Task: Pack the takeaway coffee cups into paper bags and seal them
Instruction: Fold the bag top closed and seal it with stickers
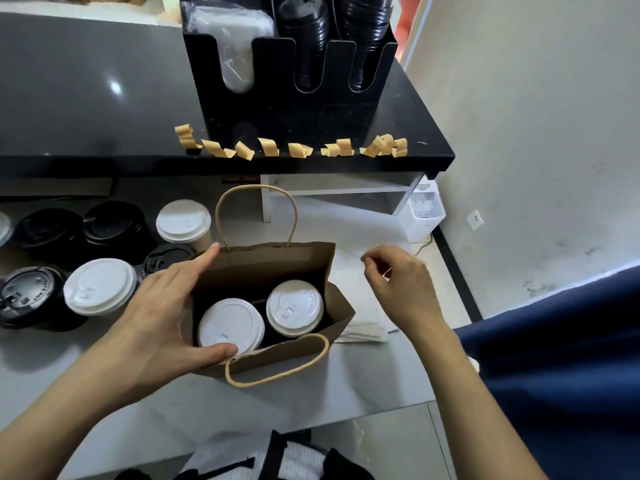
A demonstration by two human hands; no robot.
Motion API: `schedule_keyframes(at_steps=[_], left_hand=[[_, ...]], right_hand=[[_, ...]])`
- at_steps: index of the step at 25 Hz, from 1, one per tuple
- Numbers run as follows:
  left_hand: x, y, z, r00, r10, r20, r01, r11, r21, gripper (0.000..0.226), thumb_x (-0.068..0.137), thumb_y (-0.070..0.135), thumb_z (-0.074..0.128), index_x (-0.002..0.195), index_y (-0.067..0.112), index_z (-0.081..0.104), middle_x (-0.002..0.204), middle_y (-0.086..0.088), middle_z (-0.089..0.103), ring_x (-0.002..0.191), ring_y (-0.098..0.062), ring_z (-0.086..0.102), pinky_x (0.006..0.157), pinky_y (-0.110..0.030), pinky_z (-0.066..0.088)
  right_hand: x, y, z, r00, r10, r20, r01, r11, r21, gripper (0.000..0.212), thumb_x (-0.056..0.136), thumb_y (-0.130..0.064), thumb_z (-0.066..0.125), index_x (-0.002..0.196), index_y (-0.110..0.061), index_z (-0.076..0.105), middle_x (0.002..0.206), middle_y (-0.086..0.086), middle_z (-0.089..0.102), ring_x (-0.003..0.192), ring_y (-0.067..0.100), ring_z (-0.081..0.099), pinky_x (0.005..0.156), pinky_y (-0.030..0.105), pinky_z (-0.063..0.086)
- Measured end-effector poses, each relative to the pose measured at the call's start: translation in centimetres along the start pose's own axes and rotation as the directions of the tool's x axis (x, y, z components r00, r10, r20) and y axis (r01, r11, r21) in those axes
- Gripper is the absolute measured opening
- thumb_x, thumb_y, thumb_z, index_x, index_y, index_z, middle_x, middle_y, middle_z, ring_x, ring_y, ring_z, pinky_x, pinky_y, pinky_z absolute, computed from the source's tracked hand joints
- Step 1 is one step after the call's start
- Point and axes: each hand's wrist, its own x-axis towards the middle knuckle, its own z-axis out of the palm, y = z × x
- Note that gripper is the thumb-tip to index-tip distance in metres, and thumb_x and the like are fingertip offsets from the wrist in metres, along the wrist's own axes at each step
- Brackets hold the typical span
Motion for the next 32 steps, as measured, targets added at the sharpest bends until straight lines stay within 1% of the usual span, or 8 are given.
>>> schedule_keyframes(at_steps=[4,11,18,21,25,27,29,32], left_hand=[[-0.1,0.1,0.0,1.000,-0.002,-0.015,0.001,1.000,-0.010,0.123,0.049,0.074,0.069,0.156,0.051,0.014,0.142,0.022,0.042,0.130,-0.010,0.038,0.107,-0.031,0.032],[0.0,-0.1,-0.1,1.000,-0.026,-0.004,0.026,0.999,-0.030,0.124,0.049,0.074,0.071,0.156,0.053,0.012,0.144,0.014,0.047,0.131,-0.015,0.041,0.109,-0.038,0.037],[0.1,-0.1,0.0,1.000,-0.023,0.001,0.023,0.999,-0.038,0.123,0.050,0.073,0.072,0.156,0.050,0.015,0.141,0.016,0.048,0.129,-0.015,0.043,0.109,-0.042,0.039],[0.2,0.0,0.0,1.000,-0.020,0.000,0.020,0.999,-0.034,0.123,0.050,0.074,0.071,0.157,0.049,0.016,0.140,0.015,0.049,0.127,-0.015,0.043,0.107,-0.041,0.039],[0.1,0.1,0.0,1.000,-0.020,-0.002,0.020,0.999,-0.041,0.120,0.050,0.074,0.070,0.155,0.054,0.014,0.140,0.015,0.049,0.127,-0.014,0.043,0.107,-0.039,0.038],[0.1,0.1,0.0,1.000,-0.024,-0.004,0.024,0.999,-0.040,0.120,0.050,0.074,0.070,0.154,0.055,0.014,0.140,0.016,0.049,0.126,-0.014,0.042,0.107,-0.039,0.038],[0.1,0.1,0.0,1.000,-0.028,-0.004,0.028,0.999,-0.037,0.120,0.050,0.074,0.070,0.154,0.055,0.013,0.140,0.016,0.048,0.127,-0.014,0.042,0.107,-0.038,0.038],[0.1,0.1,0.0,0.999,-0.033,0.003,0.033,0.998,-0.044,0.120,0.051,0.074,0.070,0.154,0.056,0.012,0.141,0.018,0.047,0.130,-0.013,0.040,0.108,-0.036,0.035]], right_hand=[[-2.5,3.1,3.4,0.963,0.137,0.231,-0.109,0.986,-0.129,0.020,0.090,-0.034,0.072,0.108,-0.025,0.070,0.104,-0.009,0.069,0.102,0.014,0.059,0.087,0.032,0.049],[-5.0,5.8,5.6,0.877,0.142,0.459,0.009,0.950,-0.312,0.056,0.077,-0.041,0.076,0.129,-0.031,0.055,0.136,-0.012,0.059,0.123,0.024,0.050,0.095,0.035,0.037],[-5.4,6.6,6.0,0.912,0.134,0.389,-0.004,0.949,-0.317,0.034,0.102,-0.030,0.052,0.134,-0.027,0.063,0.143,-0.007,0.059,0.124,0.028,0.053,0.096,0.037,0.041],[-5.2,6.6,5.9,0.914,0.143,0.379,-0.011,0.944,-0.330,0.033,0.106,-0.028,0.042,0.133,-0.023,0.061,0.135,-0.003,0.064,0.119,0.030,0.056,0.092,0.038,0.040],[-4.9,6.6,5.6,0.935,0.126,0.333,-0.031,0.960,-0.278,0.036,0.092,-0.007,0.052,0.123,-0.020,0.061,0.113,0.000,0.072,0.105,0.029,0.063,0.084,0.039,0.044],[-4.8,6.4,5.6,0.946,0.139,0.292,-0.064,0.965,-0.254,0.029,0.092,-0.011,0.056,0.118,-0.021,0.064,0.107,-0.002,0.073,0.101,0.028,0.064,0.082,0.039,0.046],[-4.8,6.2,5.7,0.965,0.164,0.204,-0.129,0.977,-0.172,0.018,0.097,-0.019,0.059,0.112,-0.021,0.068,0.099,0.000,0.073,0.094,0.027,0.064,0.077,0.040,0.049],[-4.3,5.2,5.2,0.958,0.276,0.082,-0.283,0.954,0.097,0.009,0.098,-0.020,0.061,0.098,-0.021,0.070,0.085,-0.001,0.071,0.082,0.021,0.064,0.070,0.033,0.048]])
